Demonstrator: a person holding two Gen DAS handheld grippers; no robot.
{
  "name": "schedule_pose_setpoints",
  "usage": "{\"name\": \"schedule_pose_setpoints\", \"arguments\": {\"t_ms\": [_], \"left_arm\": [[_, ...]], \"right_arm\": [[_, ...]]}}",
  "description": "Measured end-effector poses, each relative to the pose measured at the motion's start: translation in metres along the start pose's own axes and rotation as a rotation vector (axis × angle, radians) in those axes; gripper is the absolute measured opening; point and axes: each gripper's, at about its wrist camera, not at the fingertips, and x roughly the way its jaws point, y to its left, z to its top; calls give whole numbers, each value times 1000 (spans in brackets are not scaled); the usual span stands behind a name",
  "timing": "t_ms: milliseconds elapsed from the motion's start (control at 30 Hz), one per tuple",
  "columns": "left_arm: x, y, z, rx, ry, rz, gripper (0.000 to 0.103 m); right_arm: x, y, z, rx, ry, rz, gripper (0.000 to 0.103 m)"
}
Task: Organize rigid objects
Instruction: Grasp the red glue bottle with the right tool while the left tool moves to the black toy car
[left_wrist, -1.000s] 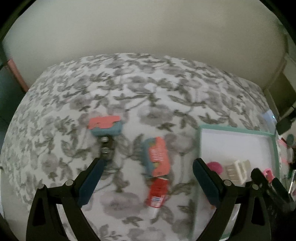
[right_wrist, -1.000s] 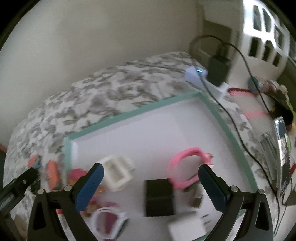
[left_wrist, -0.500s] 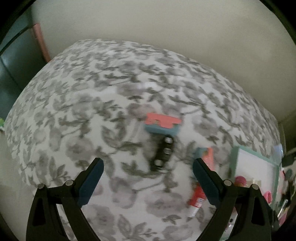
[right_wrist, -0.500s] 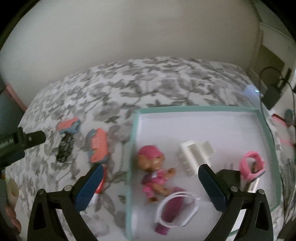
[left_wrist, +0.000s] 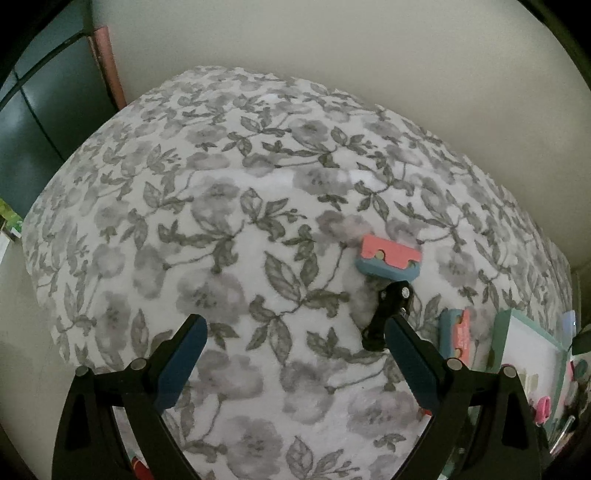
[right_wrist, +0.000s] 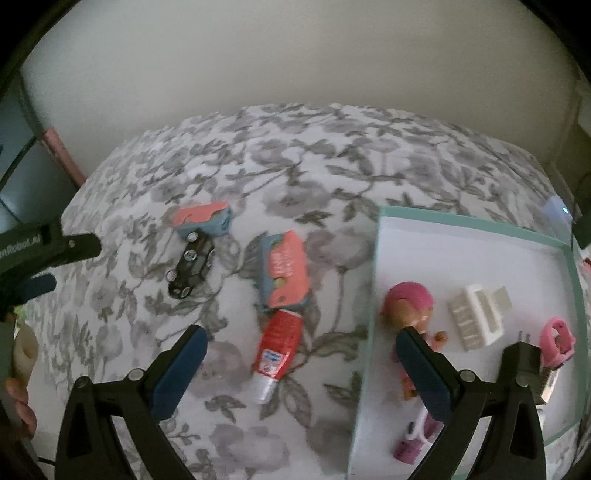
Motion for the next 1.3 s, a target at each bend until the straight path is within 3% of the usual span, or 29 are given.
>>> {"name": "schedule_pose_setpoints", "arguments": {"t_ms": [233,400,533,633,933,1300], "left_arm": [[19,-14,1,53,57,-22,97],[30,-21,5,50,72,-68,97],[39,-27,5,49,92,-100,97],[45,-30,5,49,118,-119,97],[55,-40,5,56,142,-159,97],[73,-54,10,102,134,-144,97]], "right_arm": [[21,7,-4,-33,62,-3,103],[27,12,-3,-58,57,-32,102],[29,21,-2,-96,63,-7,95],[34,28,-3,-123,73,-14,95],[48,20,-5,-96,121,-4,95],[55,10,-1,-43,139,-14,76]]}}
